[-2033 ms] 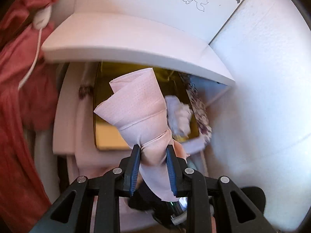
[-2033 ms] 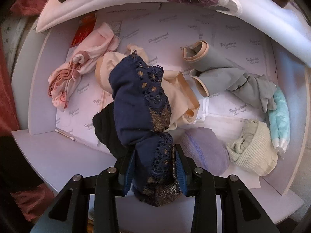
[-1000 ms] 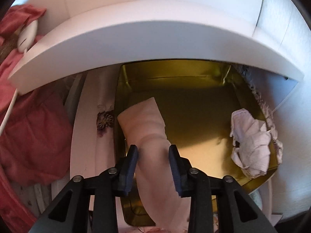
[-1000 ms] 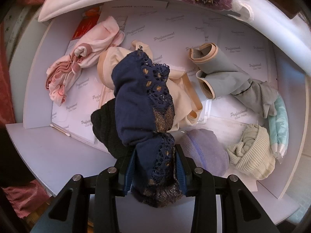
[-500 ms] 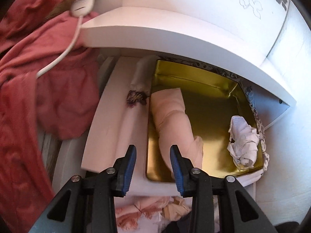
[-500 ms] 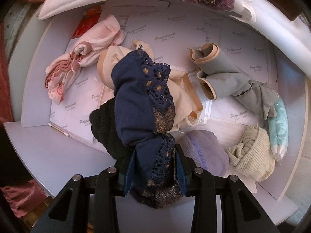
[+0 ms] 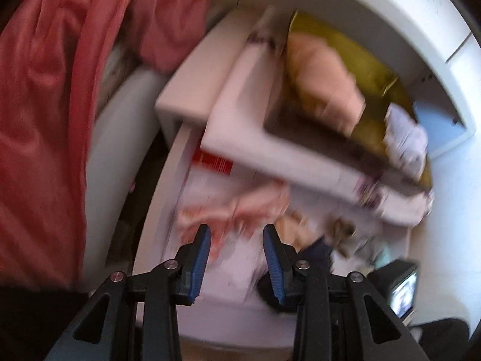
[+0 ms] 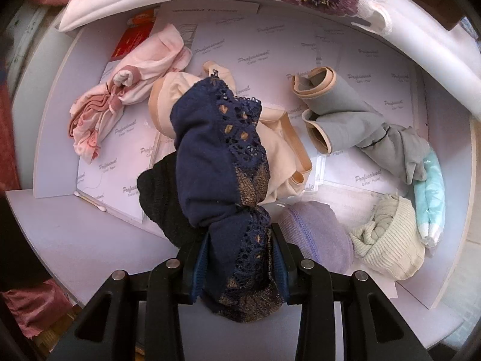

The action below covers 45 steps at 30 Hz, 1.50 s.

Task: Organize soft objects
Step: 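Move the open left tool back over the clothes drawer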

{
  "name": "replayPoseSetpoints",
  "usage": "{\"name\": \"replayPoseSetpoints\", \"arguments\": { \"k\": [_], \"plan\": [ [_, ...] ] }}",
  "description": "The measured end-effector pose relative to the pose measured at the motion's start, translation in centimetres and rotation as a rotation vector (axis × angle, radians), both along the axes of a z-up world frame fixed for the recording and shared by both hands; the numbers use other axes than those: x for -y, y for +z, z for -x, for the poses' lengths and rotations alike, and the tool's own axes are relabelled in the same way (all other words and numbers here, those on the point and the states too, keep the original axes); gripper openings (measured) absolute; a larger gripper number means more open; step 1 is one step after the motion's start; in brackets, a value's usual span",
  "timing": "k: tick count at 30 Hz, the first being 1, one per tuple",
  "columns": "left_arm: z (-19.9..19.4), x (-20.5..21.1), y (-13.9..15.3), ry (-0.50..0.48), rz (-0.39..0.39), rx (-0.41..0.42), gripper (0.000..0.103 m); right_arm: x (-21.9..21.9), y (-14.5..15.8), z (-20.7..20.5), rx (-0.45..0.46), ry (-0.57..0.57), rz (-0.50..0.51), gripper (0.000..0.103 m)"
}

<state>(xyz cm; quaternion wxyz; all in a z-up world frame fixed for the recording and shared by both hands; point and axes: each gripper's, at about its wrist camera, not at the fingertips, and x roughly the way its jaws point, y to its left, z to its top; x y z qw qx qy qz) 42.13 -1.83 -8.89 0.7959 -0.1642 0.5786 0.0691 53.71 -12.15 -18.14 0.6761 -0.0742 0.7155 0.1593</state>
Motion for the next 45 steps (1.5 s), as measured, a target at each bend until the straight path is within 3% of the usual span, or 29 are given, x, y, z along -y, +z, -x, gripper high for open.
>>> {"name": "replayPoseSetpoints", "arguments": {
  "k": [15, 20, 23, 27, 36, 45],
  "plan": [
    [2.1, 2.5, -5.7, -0.118, -0.055, -0.183, 0.036, 1.0, -0.3, -0.4, 0.002, -0.015, 0.017, 0.038],
    [2.5, 3.8, -8.1, -0.186, -0.073, -0.275, 0.036, 2.2, -0.2, -1.1, -0.023, -0.083, -0.026, 0.038],
    [2.5, 4.4, -8.9, -0.219, -0.101, -0.287, 0.036, 3.2, 0.0, -1.7, -0.042, -0.143, -0.067, 0.043],
    [2.4, 4.6, -9.5, -0.227, -0.085, -0.299, 0.036, 4.5, 0.5, -2.4, -0.036, -0.206, -0.085, 0.06],
    [2.2, 5.1, -10.3, -0.266, -0.086, -0.321, 0.036, 6.3, 2.4, -4.0, 0.028, -0.279, -0.132, 0.064],
    [1.9, 5.2, -10.3, -0.276, -0.085, -0.313, 0.036, 2.2, 1.8, -3.2, 0.043, -0.146, -0.131, 0.06]
  ]
}}
